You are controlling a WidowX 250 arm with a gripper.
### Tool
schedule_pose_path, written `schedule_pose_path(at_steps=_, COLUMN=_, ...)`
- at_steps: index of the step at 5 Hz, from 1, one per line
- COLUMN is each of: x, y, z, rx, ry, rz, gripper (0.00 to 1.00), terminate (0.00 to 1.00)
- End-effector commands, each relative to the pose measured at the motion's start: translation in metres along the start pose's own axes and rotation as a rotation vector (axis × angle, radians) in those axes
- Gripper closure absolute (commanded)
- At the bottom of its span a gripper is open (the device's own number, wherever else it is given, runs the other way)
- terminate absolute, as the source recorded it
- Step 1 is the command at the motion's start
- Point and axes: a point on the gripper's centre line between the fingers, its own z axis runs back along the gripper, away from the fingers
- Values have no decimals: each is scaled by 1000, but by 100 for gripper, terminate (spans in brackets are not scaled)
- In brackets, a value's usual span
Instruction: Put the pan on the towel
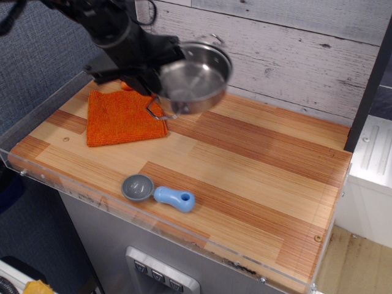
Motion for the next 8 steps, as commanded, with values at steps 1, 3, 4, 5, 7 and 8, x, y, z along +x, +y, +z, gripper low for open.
schedule_pose_path(at_steps=1, x=28, y=35, z=-6, rx=83, ry=-58, rz=104, gripper=100, terminate=0)
schedule_pose_path(at_steps=3, x=30, y=77, z=-16, rx=191, ry=-40, rz=191, gripper=100, terminate=0)
schedule_pose_path(at_steps=4, x=29, y=92, z=-20, rx=225, ry=-38, rz=226, gripper=100, terminate=0)
schedule_pose_path(at_steps=5, x=22, y=99, z=-26, rx=249, ry=-15, rz=246, gripper=100, terminate=0)
schedule_pose_path(at_steps=7, x=9, y=103, z=-38, rx=244, ry=-13, rz=306, gripper=100, terminate=0)
schedule_pose_path(at_steps=8, x=1, y=101, z=-41, rx=267, ry=16, rz=350, gripper=0, terminate=0)
